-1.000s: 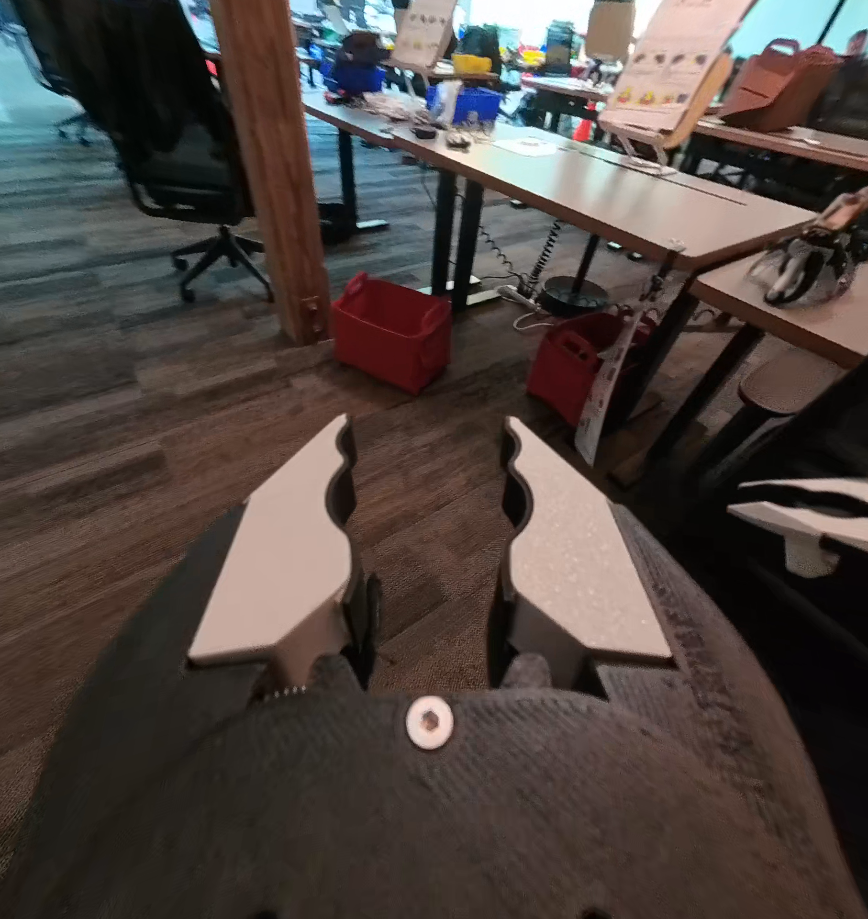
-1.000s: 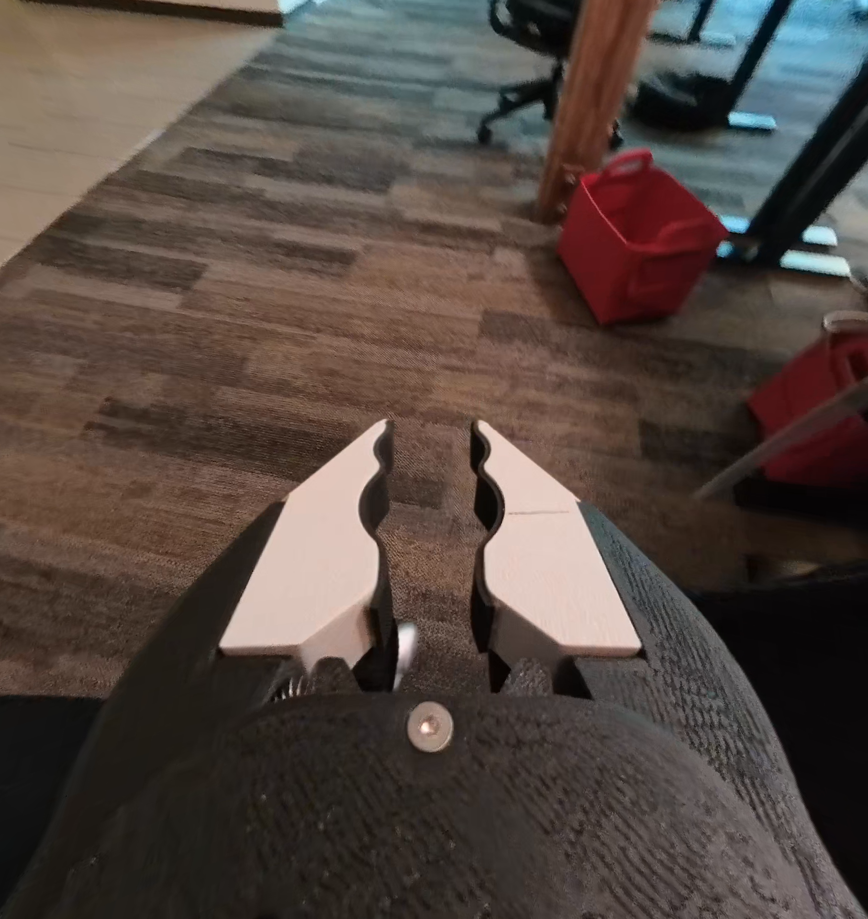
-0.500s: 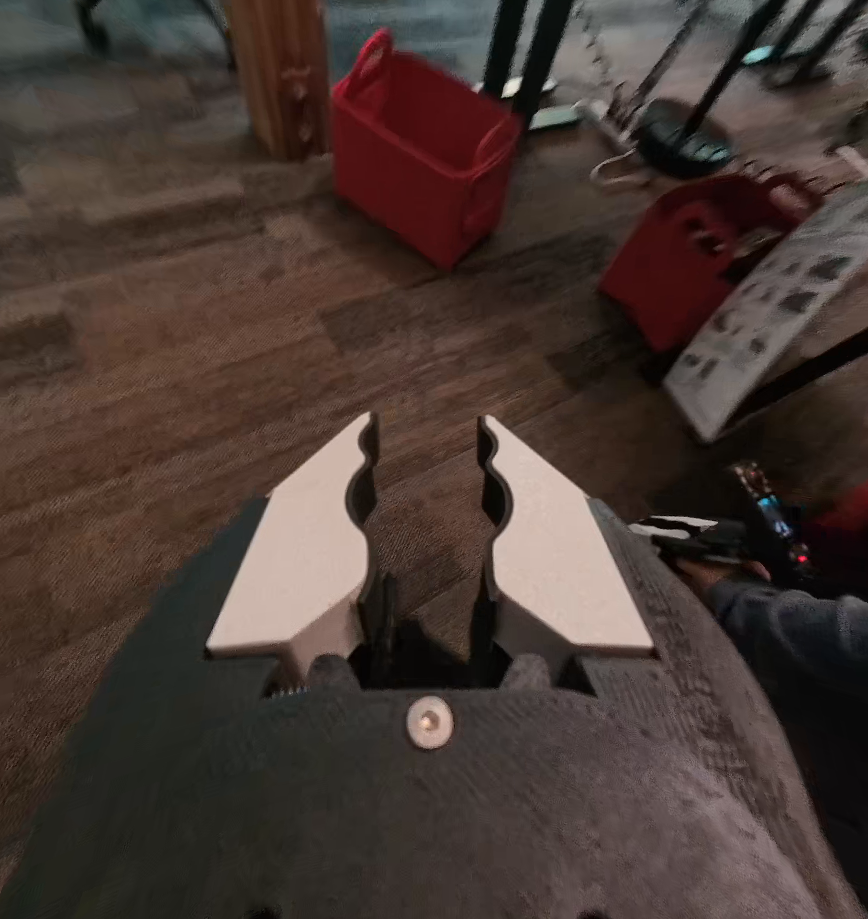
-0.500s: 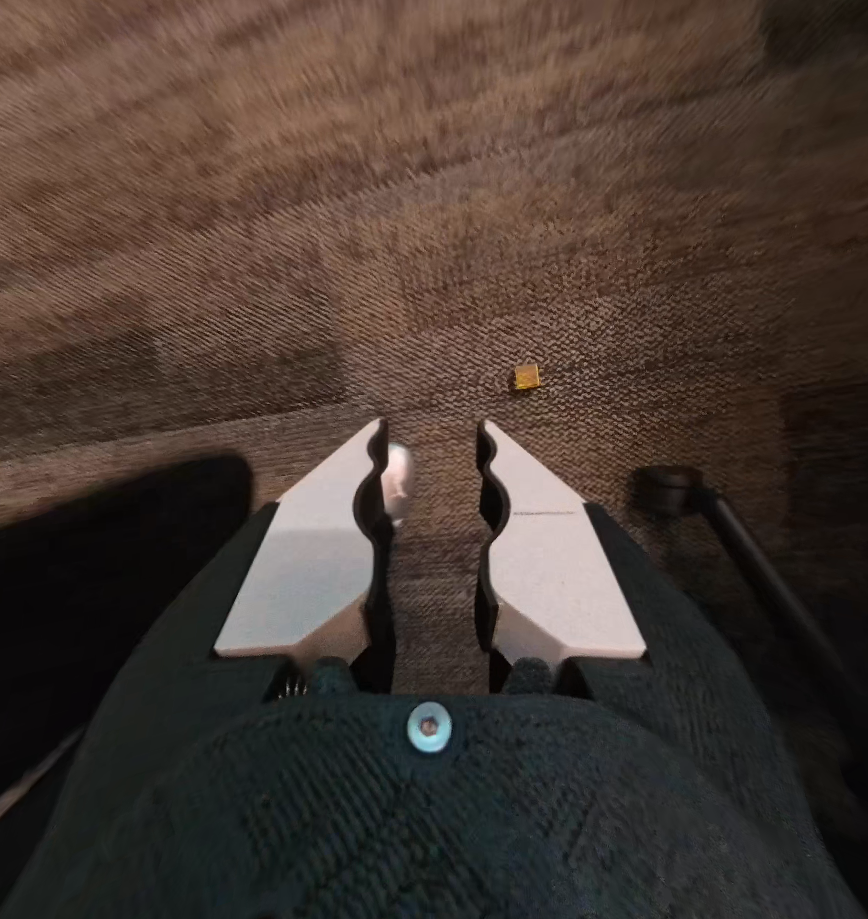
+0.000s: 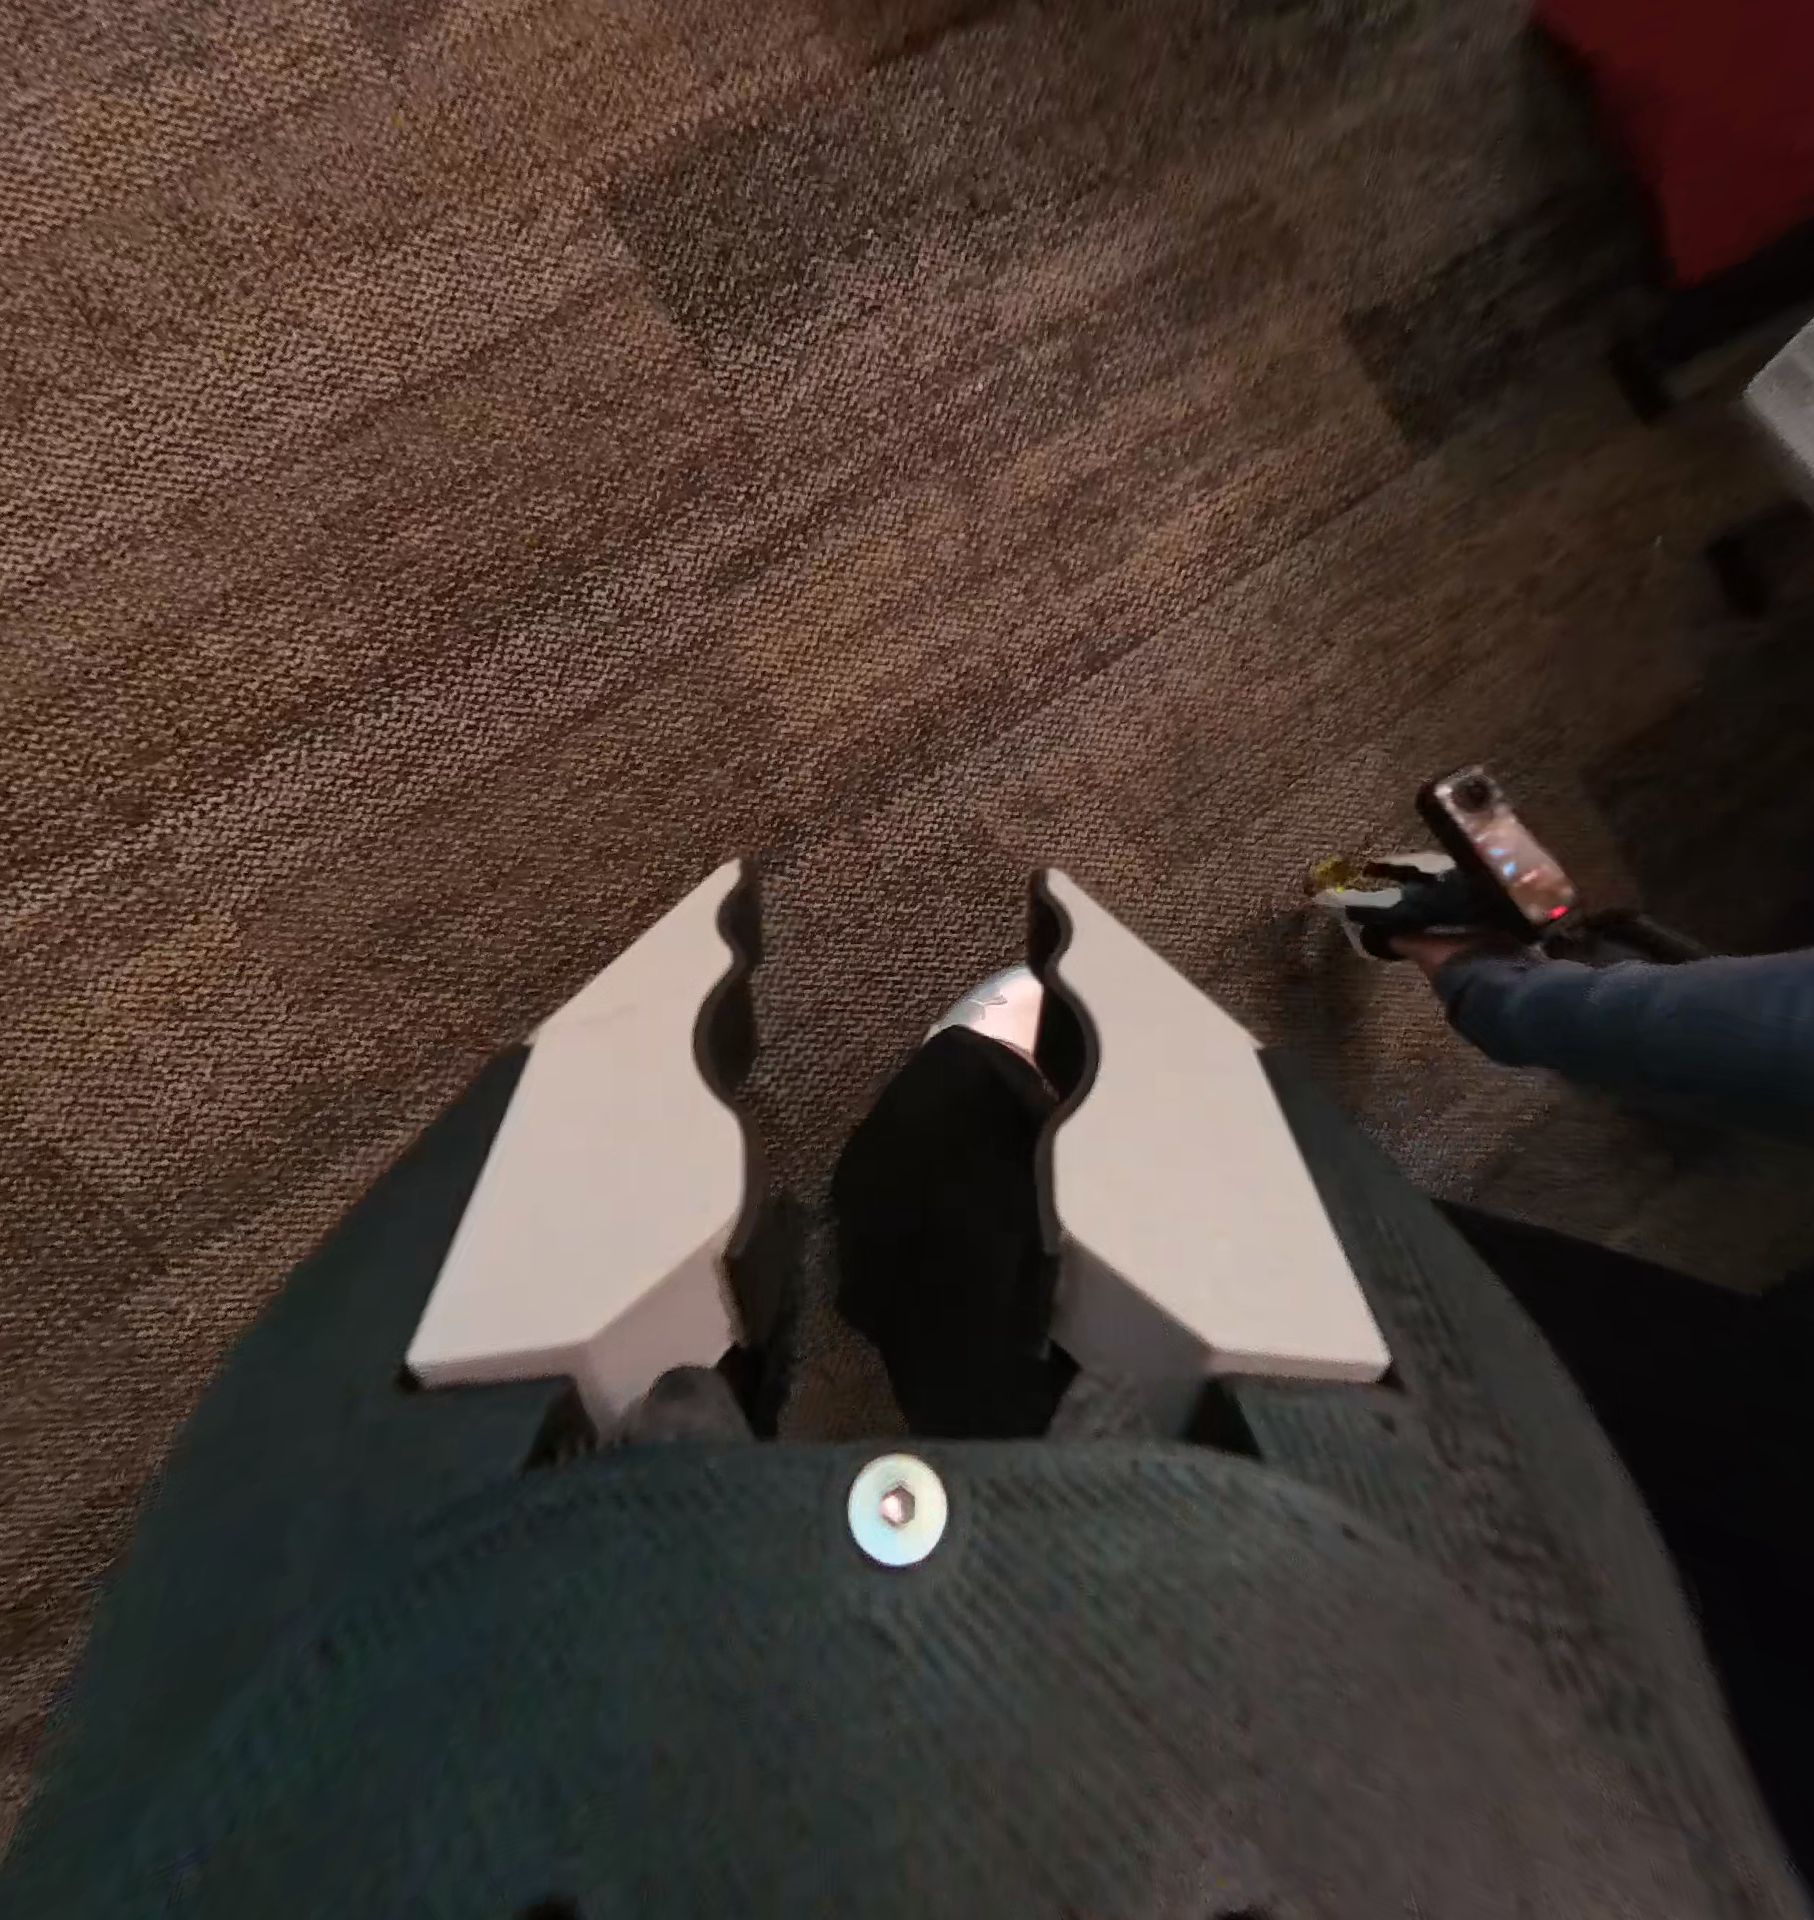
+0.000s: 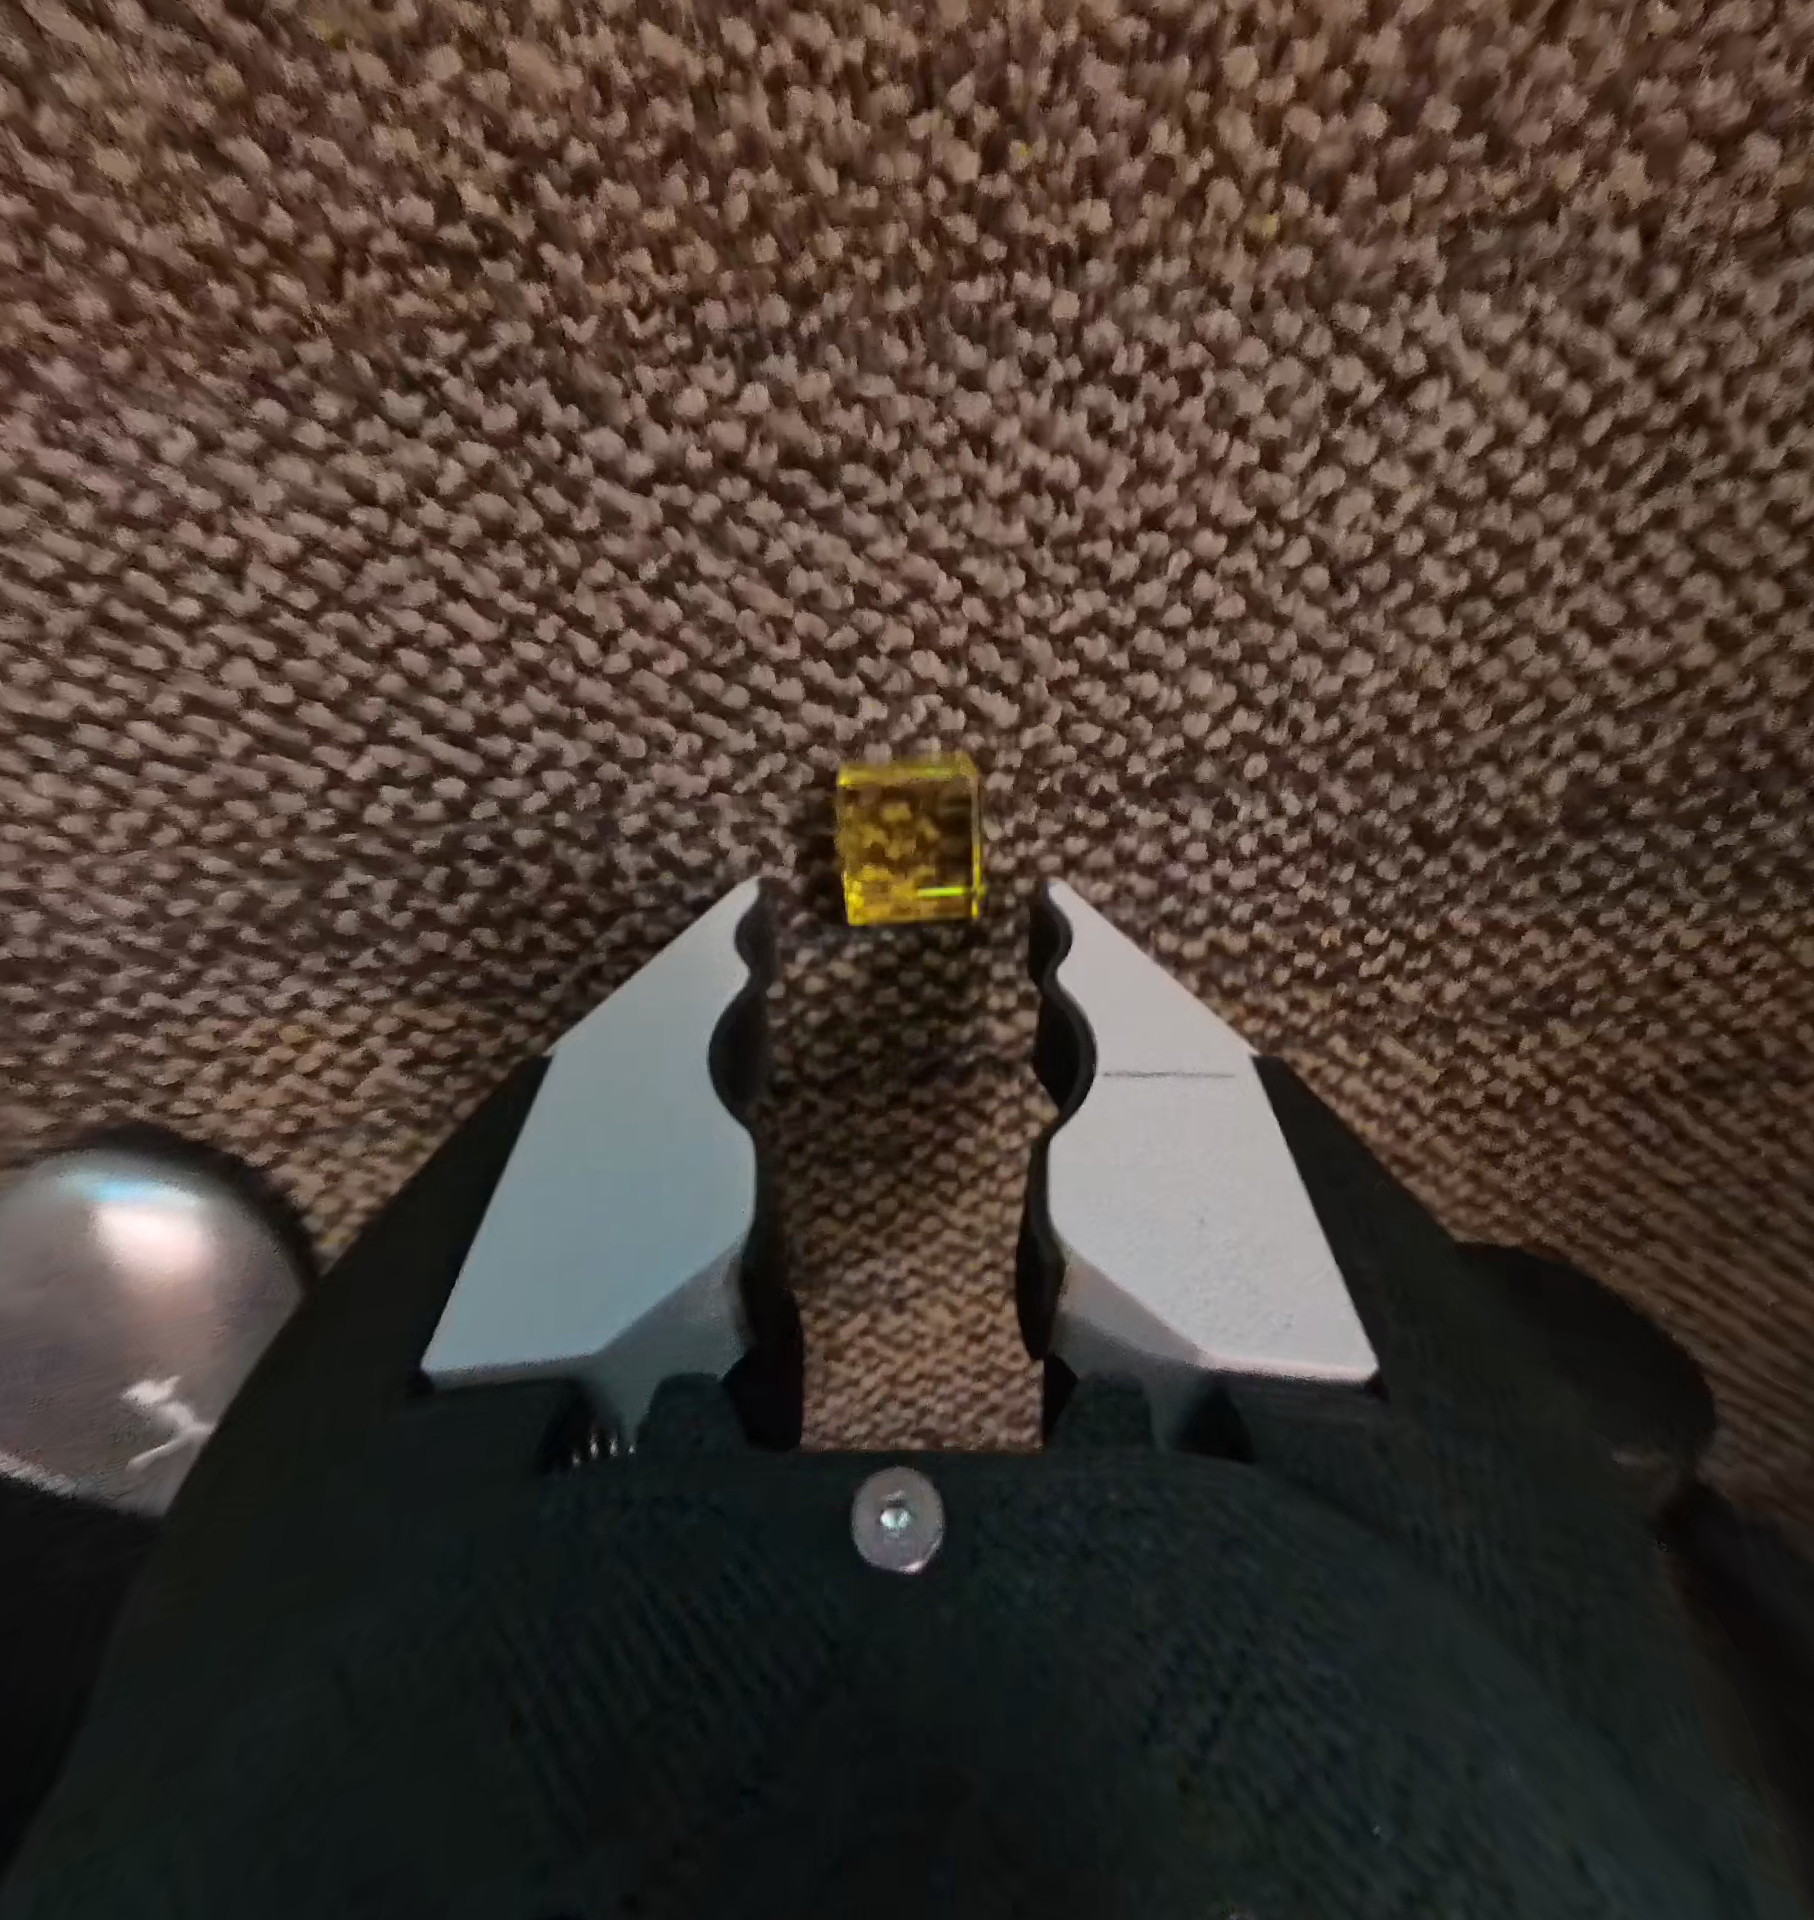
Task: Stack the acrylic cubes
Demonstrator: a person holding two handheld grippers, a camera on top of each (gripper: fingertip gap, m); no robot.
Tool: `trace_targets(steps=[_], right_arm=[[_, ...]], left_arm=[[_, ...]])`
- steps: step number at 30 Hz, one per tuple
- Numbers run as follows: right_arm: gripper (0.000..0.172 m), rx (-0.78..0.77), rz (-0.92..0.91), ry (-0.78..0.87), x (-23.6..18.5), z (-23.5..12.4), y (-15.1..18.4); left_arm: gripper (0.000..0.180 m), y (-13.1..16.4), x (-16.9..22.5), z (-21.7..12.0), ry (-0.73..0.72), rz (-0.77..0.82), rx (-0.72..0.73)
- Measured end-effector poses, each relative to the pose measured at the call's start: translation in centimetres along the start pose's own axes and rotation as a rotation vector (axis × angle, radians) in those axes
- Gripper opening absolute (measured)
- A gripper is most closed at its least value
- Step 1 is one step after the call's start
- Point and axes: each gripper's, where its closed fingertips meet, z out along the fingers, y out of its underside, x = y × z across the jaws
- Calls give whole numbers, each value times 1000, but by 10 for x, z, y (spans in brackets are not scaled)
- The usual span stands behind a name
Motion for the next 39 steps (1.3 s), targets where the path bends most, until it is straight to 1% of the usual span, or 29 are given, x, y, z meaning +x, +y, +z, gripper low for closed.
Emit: trace_targets(steps=[1,2,3,5,7,9,10,11,12,14,16,18,20,22,25,27,28,29,30,31,34,37,39], right_arm=[[49,13,-23,13,1,3,-4],[46,13,-39,17,0,5,-8],[26,-9,-46,9,-1,6,-8],[26,-56,-21,-4,-3,1,-8],[26,-68,33,-28,-10,-21,-7],[25,-86,81,-57,-26,-59,2],[25,-101,109,-69,-35,-84,11],[26,-120,144,-84,-45,-112,20],[26,-140,182,-97,-55,-144,30],[26,-177,257,-114,-72,-214,49],[26,-192,337,-117,-85,-292,64],[26,-188,401,-100,-94,-371,75],[26,-160,455,-66,-101,-446,87],[26,-117,520,-19,-108,-511,100],[26,-49,641,94,-117,-590,129],[26,-8,785,190,-126,-636,157],[26,21,864,239,-133,-657,171],[26,47,931,286,-141,-676,186],[26,59,983,338,-150,-694,202],[26,64,1027,393,-161,-710,220],[26,82,1128,549,-204,-760,268],[26,75,1253,676,-261,-797,316],[26,56,1354,754,-303,-819,346]], left_arm=[[51,0,-1,2,7,16,-11],[51,1,-2,5,16,36,-24],[51,1,-2,7,21,53,-36],[50,3,1,11,42,72,-45],[48,2,11,10,78,69,-50],[46,-2,24,1,111,93,-49],[44,-4,30,-4,124,104,-49],[37,-6,37,-8,151,109,-47],[31,-9,44,-11,180,124,-42],[28,-26,54,-17,195,129,-26],[28,-60,84,-30,295,127,16],[26,-105,126,-52,417,181,90],[22,-150,176,-79,555,299,168],[19,-188,225,-106,684,452,240],[14,-234,287,-143,833,648,335],[11,-256,321,-166,917,708,366],[9,-263,338,-178,957,727,378],[4,-268,353,-190,986,754,393],[0,-270,368,-199,1003,801,410],[0,-265,384,-210,1024,870,422],[0,-236,432,-251,1114,1061,462],[0,-182,471,-304,1256,1193,513],[0,-132,494,-340,1355,1263,510]])
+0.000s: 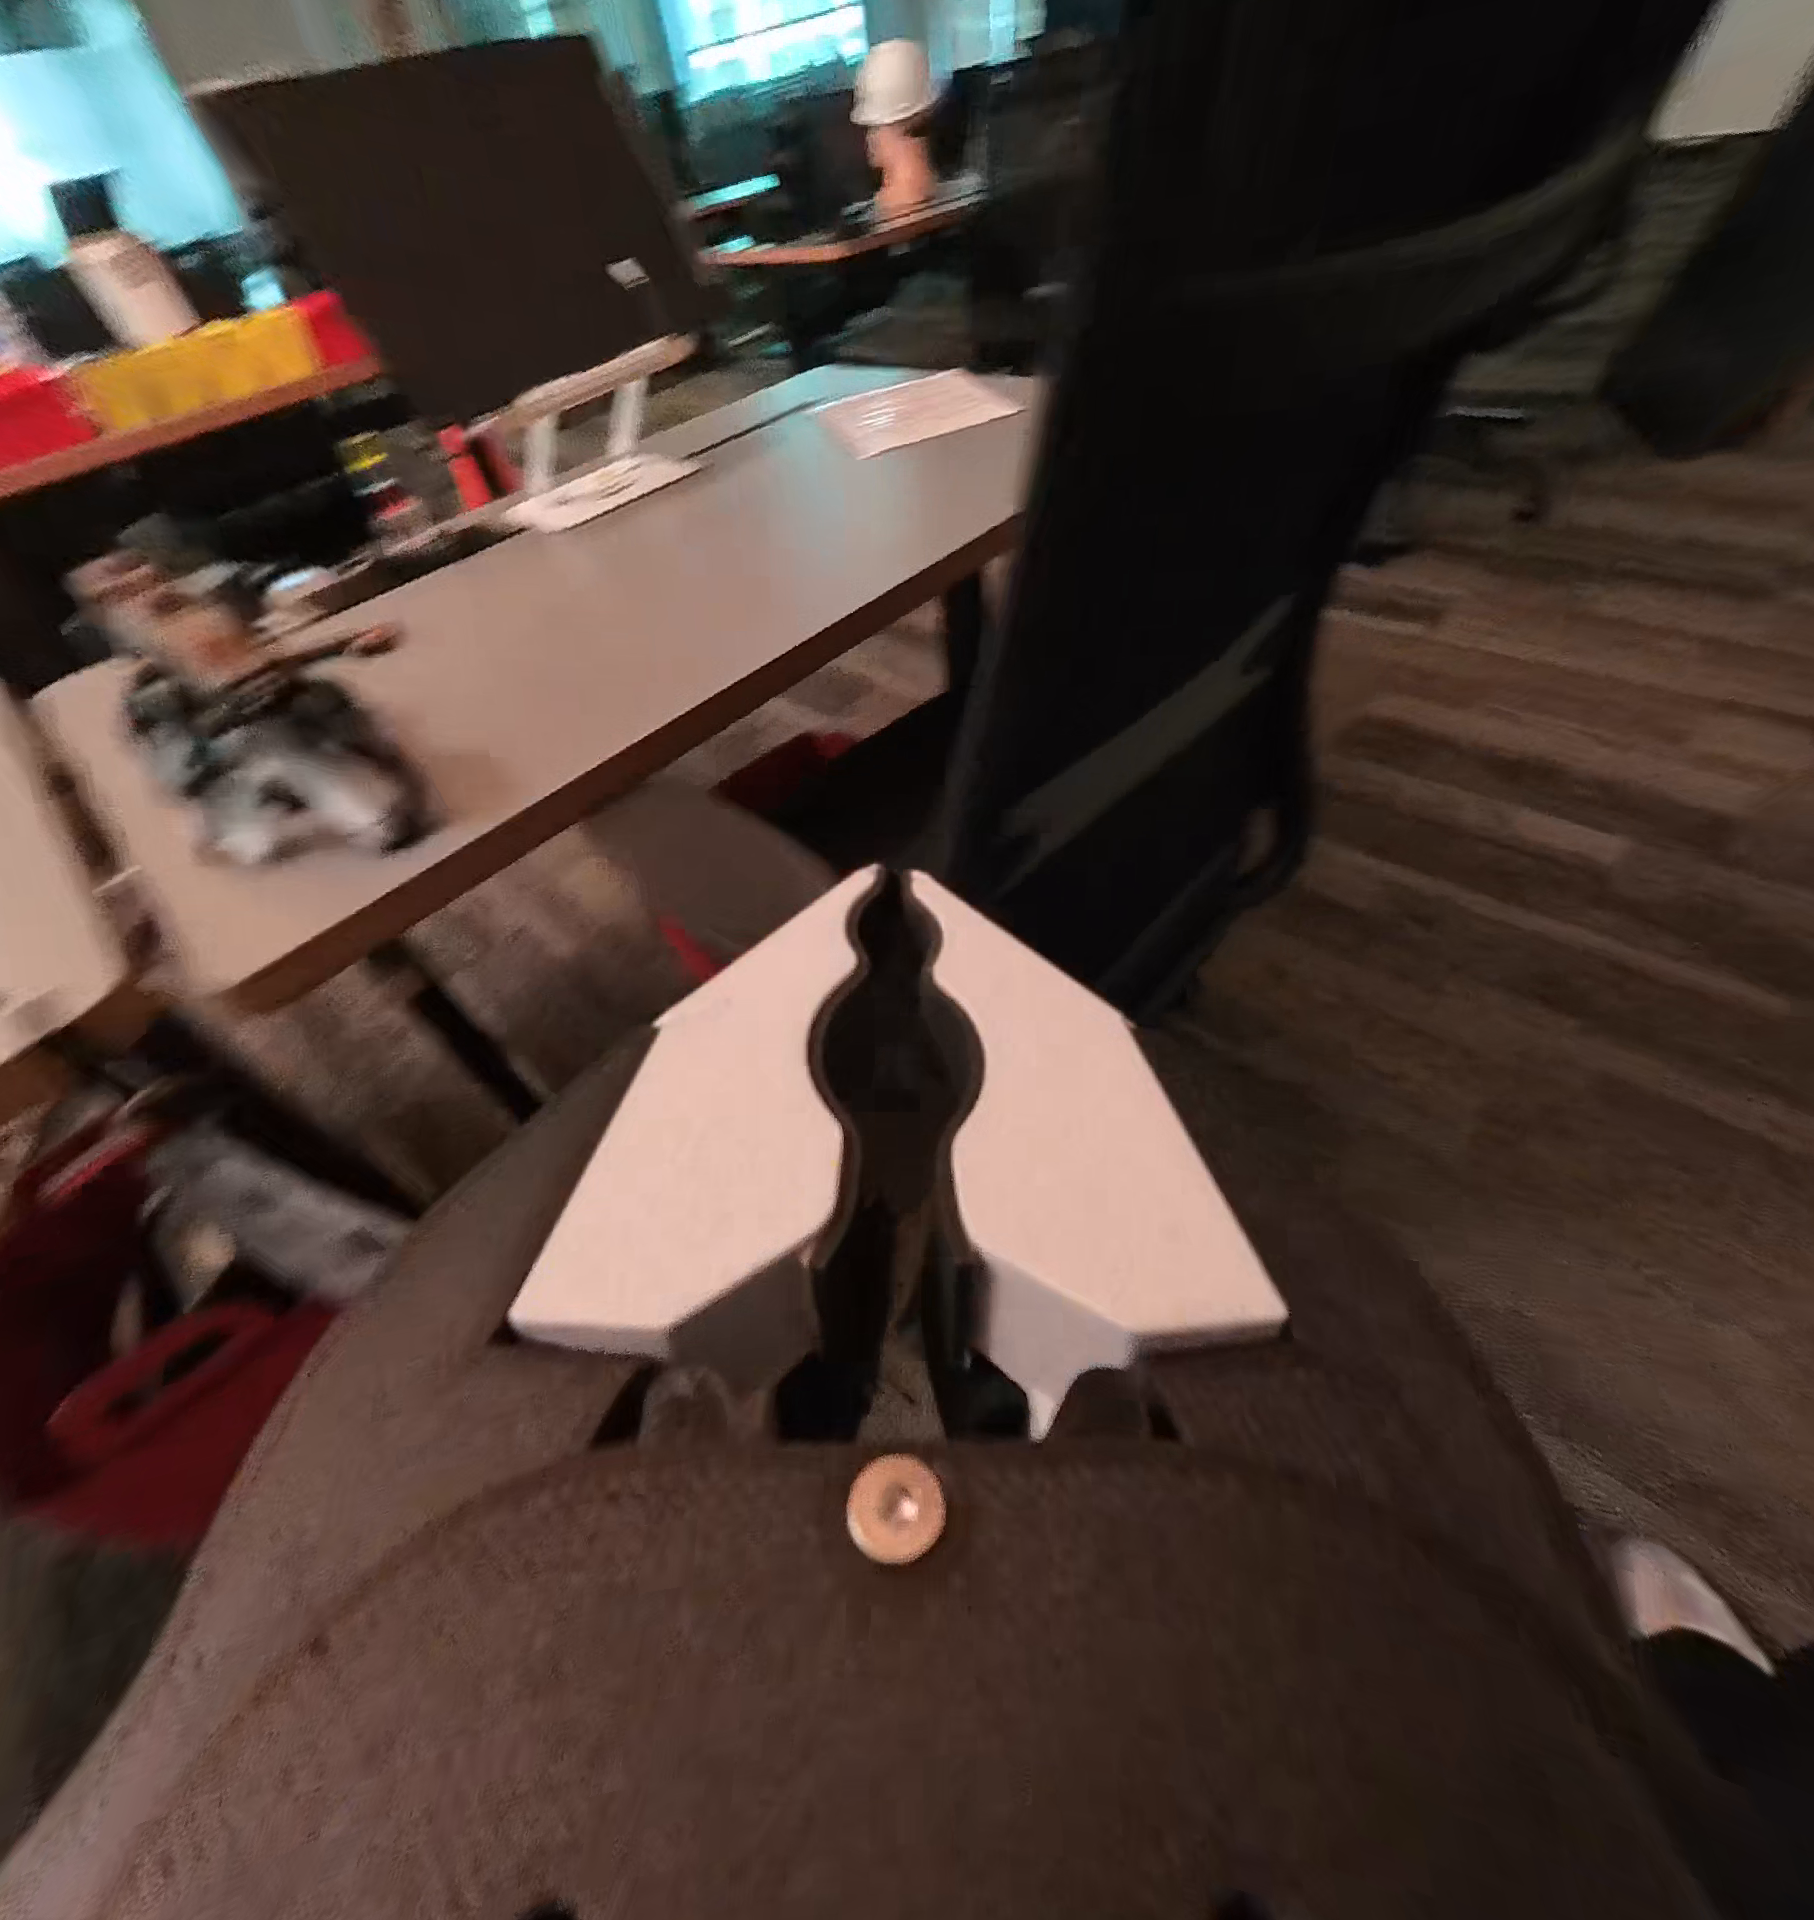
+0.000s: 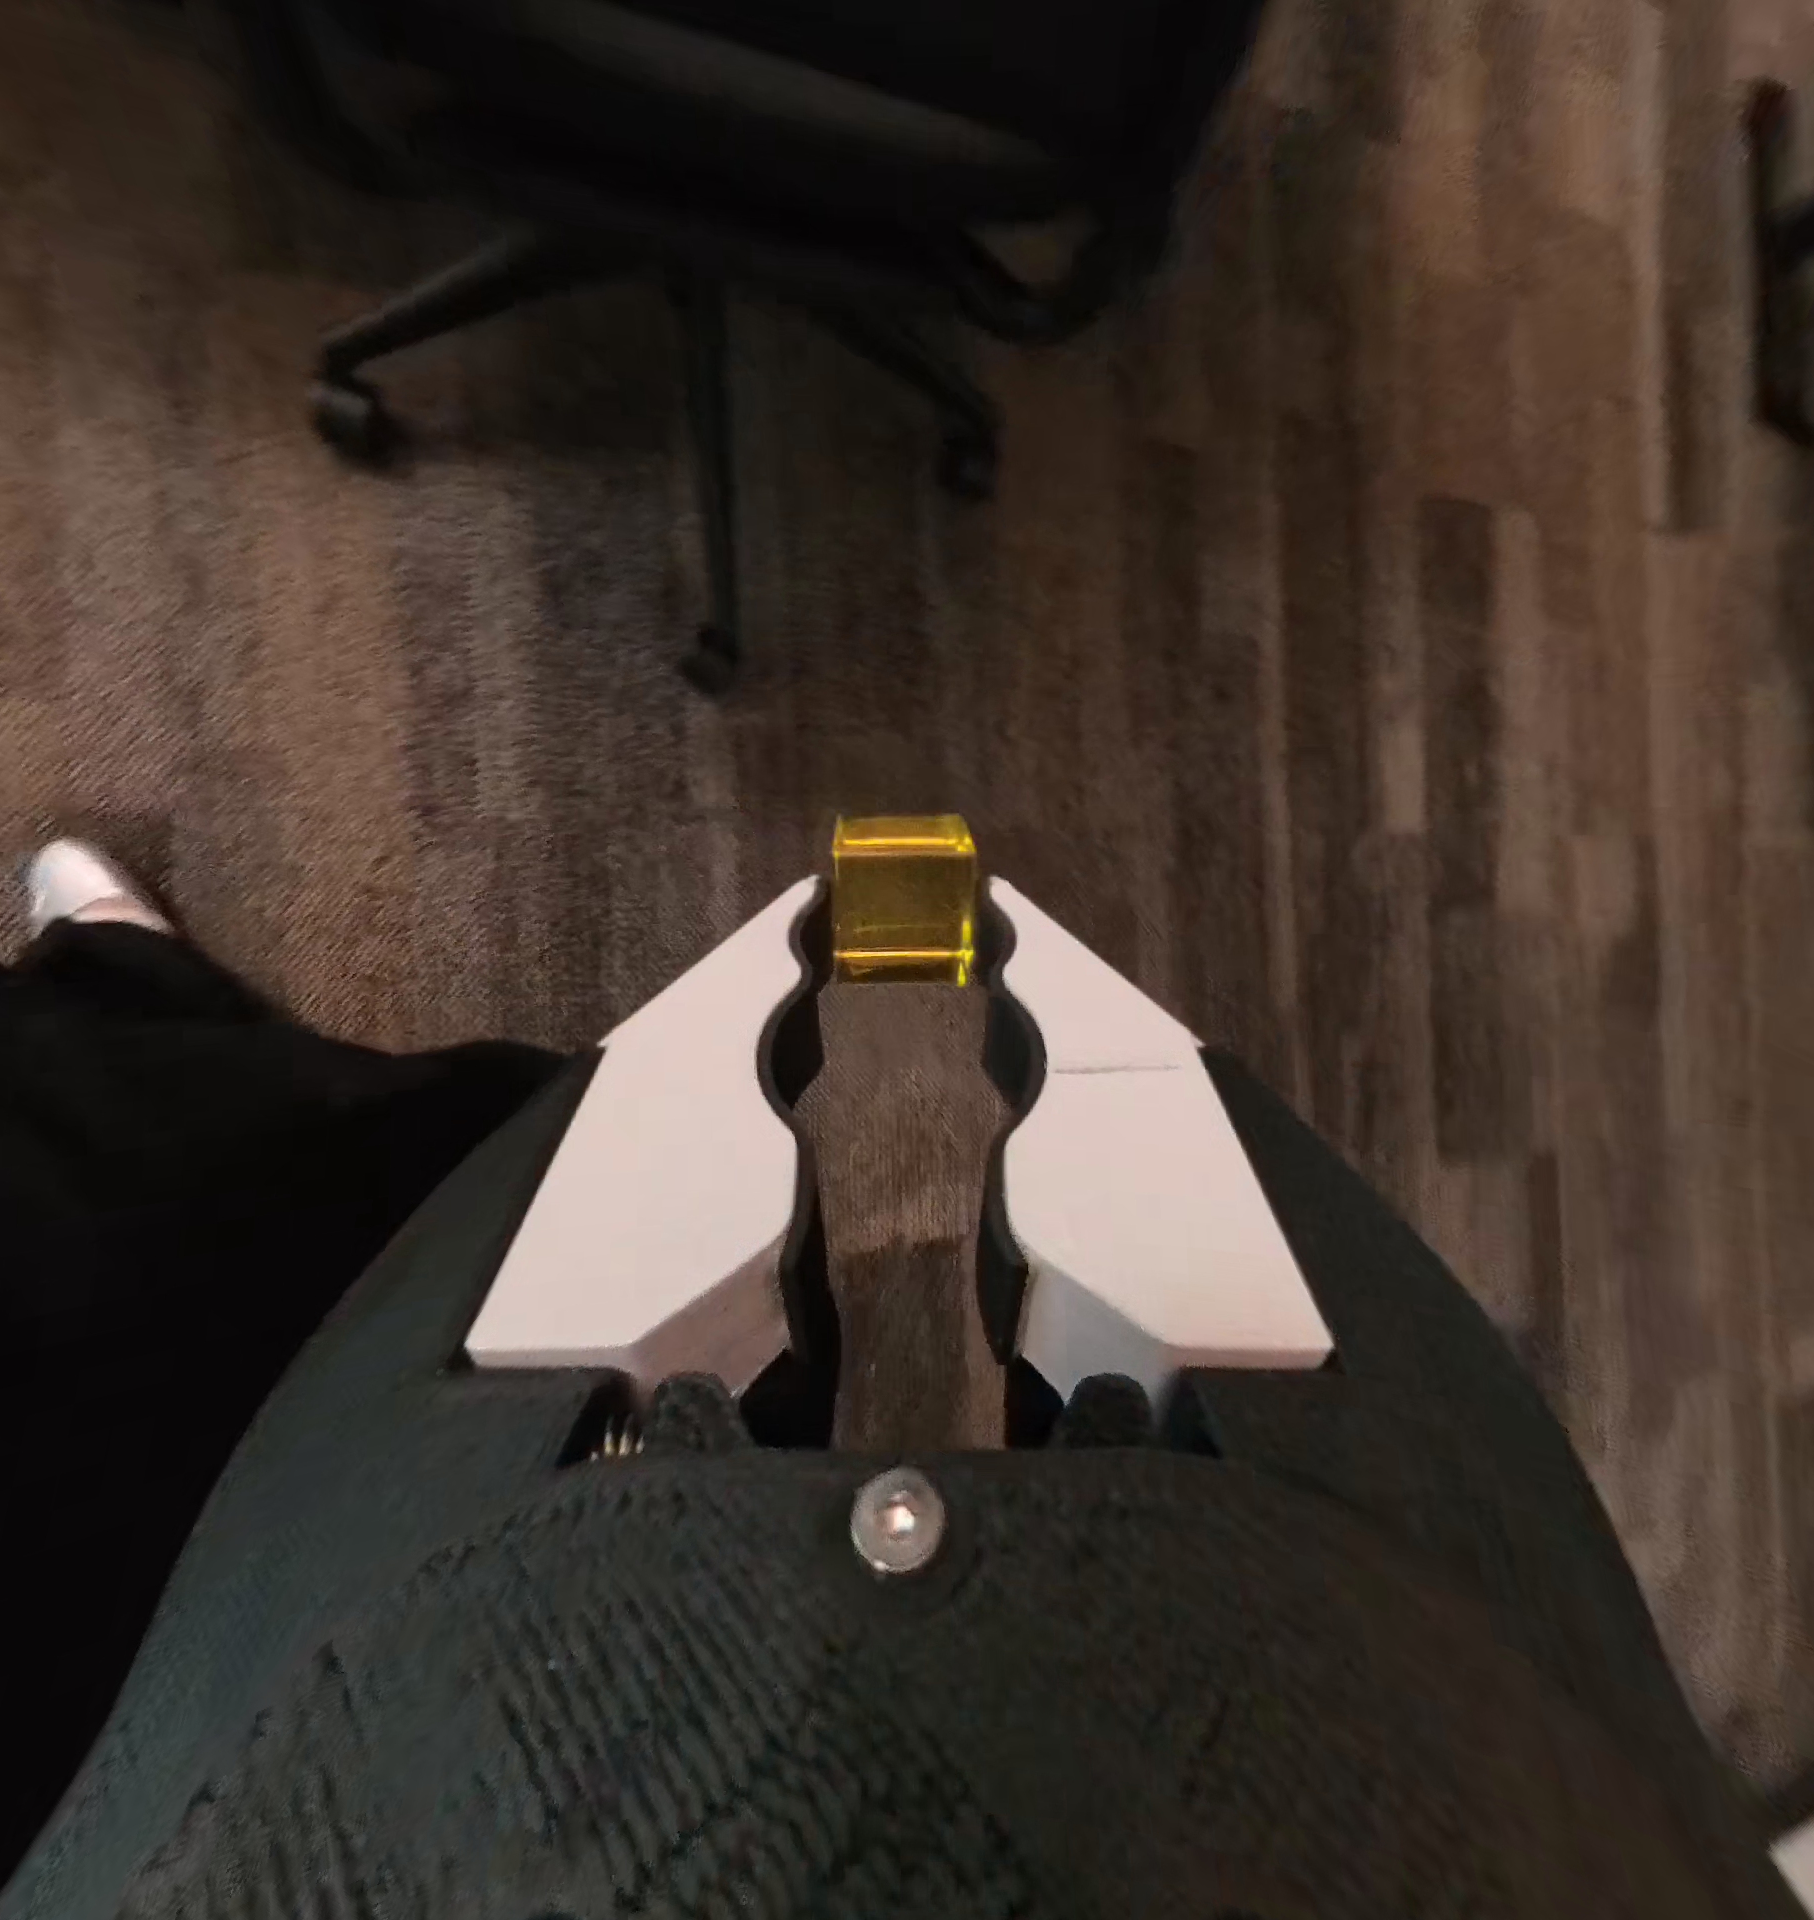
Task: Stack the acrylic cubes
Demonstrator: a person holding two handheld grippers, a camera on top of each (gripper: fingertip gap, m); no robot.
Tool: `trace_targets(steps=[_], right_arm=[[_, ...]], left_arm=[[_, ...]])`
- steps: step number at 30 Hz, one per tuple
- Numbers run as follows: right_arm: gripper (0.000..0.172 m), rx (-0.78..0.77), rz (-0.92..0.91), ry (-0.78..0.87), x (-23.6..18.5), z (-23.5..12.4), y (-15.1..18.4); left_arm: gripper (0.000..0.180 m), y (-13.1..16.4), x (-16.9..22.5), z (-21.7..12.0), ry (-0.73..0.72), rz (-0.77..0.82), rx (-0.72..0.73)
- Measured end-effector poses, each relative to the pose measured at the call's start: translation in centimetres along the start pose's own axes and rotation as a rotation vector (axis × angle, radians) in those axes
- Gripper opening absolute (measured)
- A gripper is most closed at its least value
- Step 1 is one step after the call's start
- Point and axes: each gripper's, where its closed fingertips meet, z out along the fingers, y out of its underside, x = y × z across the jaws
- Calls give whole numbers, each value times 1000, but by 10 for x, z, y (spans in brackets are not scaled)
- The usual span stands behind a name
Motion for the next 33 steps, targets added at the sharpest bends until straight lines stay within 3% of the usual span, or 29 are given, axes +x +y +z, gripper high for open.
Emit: trace_targets(steps=[5,9,14,18,23,26,30,33], right_arm=[[25,65,174,163,89,-90,70],[25,59,217,327,179,-147,134],[25,142,420,410,282,-159,173],[26,258,362,332,338,-131,137],[26,464,368,253,415,-70,59],[26,566,366,222,460,-28,3],[26,603,282,182,517,20,-60],[26,568,221,130,560,42,-89]], left_arm=[[0,-78,155,60,273,106,60],[0,-116,268,109,376,127,59],[0,-144,395,163,476,66,52],[0,-149,457,190,544,-17,30],[6,-137,497,256,570,84,-19],[8,-157,516,319,585,112,28],[15,-198,544,427,586,153,110],[20,-236,562,505,595,63,133]])
